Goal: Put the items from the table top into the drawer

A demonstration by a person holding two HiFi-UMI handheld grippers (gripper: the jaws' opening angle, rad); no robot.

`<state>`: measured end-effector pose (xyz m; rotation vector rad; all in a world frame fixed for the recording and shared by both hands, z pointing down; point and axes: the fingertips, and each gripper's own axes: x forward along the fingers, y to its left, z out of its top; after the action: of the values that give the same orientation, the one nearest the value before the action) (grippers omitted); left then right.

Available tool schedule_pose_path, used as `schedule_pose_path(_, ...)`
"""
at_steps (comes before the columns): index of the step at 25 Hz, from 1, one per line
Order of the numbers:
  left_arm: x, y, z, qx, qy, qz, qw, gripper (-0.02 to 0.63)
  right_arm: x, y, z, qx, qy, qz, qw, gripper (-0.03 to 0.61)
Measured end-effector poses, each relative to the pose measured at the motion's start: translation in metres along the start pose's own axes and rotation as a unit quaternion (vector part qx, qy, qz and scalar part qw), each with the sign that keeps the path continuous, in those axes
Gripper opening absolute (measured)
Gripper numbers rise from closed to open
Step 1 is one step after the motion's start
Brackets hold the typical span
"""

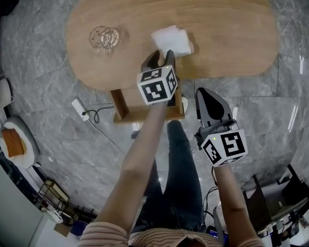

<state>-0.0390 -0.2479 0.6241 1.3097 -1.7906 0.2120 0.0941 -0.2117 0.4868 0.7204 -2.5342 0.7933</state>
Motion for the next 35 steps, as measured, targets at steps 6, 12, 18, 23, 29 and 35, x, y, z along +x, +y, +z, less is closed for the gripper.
schedule_pose_path(6, 0.016, 0.009, -0.001, -0.016, -0.005, 0.032, 0.9993, 0.147, 0.008, -0.008, -0.008, 0.005, 0.006, 0.006, 1.000, 0.009)
schedule_pose_path(12, 0.020, 0.011, -0.002, -0.019, -0.015, 0.036, 0.9990, 0.108, 0.014, -0.010, -0.015, 0.003, 0.017, 0.011, 1.000, 0.009)
schedule_pose_path(18, 0.017, 0.010, 0.001, -0.034, -0.025, 0.026, 0.9988, 0.054, 0.016, -0.010, -0.017, 0.003, 0.020, 0.010, 1.000, 0.009)
schedule_pose_path(23, 0.006, 0.008, 0.006, -0.042, -0.040, 0.002, 0.9983, 0.044, 0.015, -0.003, -0.022, 0.004, 0.022, 0.009, 1.000, 0.009)
schedule_pose_path(29, -0.027, 0.012, 0.008, -0.058, -0.059, -0.030, 0.9962, 0.041, 0.012, 0.008, -0.025, 0.002, 0.021, 0.001, 1.000, 0.009)
schedule_pose_path(35, -0.074, 0.021, 0.007, -0.069, -0.075, -0.050, 0.9935, 0.041, 0.001, 0.018, -0.023, -0.005, 0.014, -0.013, 1.000, 0.009)
